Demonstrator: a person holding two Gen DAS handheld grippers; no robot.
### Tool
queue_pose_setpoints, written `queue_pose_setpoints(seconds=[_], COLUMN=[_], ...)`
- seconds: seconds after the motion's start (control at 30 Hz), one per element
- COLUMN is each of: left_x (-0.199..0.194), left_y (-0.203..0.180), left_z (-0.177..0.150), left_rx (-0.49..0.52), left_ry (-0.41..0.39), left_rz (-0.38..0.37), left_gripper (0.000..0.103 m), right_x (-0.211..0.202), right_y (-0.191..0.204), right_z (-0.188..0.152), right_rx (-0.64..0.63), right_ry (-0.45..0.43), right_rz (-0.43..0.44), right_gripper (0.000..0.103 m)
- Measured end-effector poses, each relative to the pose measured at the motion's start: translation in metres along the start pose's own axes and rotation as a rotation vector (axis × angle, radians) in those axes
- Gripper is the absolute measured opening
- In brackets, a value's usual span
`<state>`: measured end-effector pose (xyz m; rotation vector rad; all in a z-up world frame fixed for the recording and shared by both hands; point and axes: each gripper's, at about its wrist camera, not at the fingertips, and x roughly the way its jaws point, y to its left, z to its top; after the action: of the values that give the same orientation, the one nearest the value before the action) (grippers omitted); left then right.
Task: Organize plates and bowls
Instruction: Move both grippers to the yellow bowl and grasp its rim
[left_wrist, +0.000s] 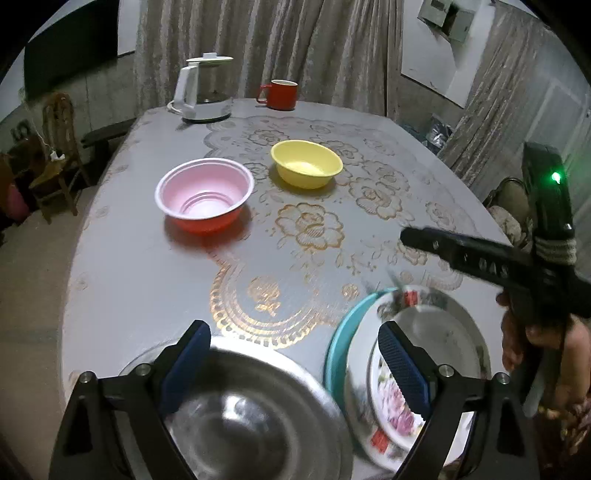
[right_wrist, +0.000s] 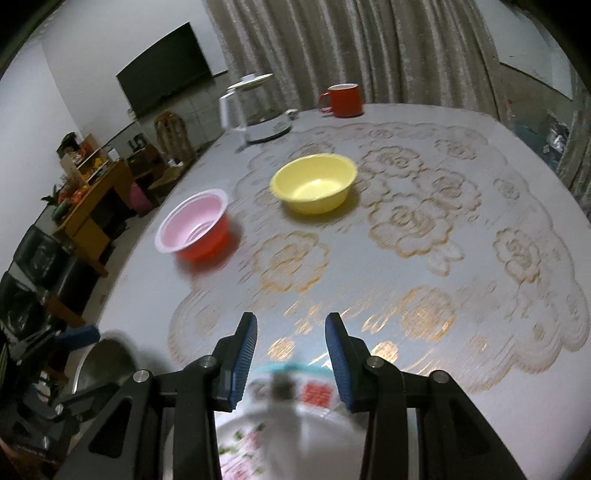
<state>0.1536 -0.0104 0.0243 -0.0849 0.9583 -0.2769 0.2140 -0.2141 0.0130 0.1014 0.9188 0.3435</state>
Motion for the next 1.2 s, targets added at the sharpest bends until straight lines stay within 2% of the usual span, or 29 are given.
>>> queue_pose_setpoints(seconds=[0.2,0.33,0.5,0.67,0.87,0.97,1.0,1.2], left_x=[0.019,0.03,0.038,0.044,0.055,0.061,0.063,0.083], left_y=[-0.001,0.005,0.01,0.013,0.017,0.017,0.016,0.006], left_z=[0.021,0.036,0.05,0.06,0.074,0.083,0.086,0.104], left_rx=[-0.034,-0.079,-0.098,-0.101,-0.116,-0.111,-0.103,-0.068], left_ry=[0.016,0.018,0.004,-0.006,-0.019,-0.024,-0.031,-0.048], left_rz=[-0.008,-0.003,0.019,0.023,0.023,0.028,0.024,0.024], left_gripper=[0.094,0.094,0.094,0.094,0.094,0.094,0.094,0.094], right_x=[0.018,0.041,0.08,0.121,0.153,0.168,0.171,0.166], right_y=[-0.028,-0.045,-0.067,-0.079,-0.076,-0.078,-0.079,-0.081], right_z=[0.04,0.065,0.097,0.114,0.126,0.126,0.124,0.112], right_rx=[-0.003,0.037,0.157,0.256,0.277,0.282,0.285,0.234], right_ry=[-0.014,0.002,0.037,0.088,0.089,0.118,0.117,0.117], right_rz=[-0.056,-0.033,0.026,0.044,0.043,0.06,0.076,0.086], right_gripper=[0.038,0.038,0.038,0.038,0.038,0.028,0.021,0.012])
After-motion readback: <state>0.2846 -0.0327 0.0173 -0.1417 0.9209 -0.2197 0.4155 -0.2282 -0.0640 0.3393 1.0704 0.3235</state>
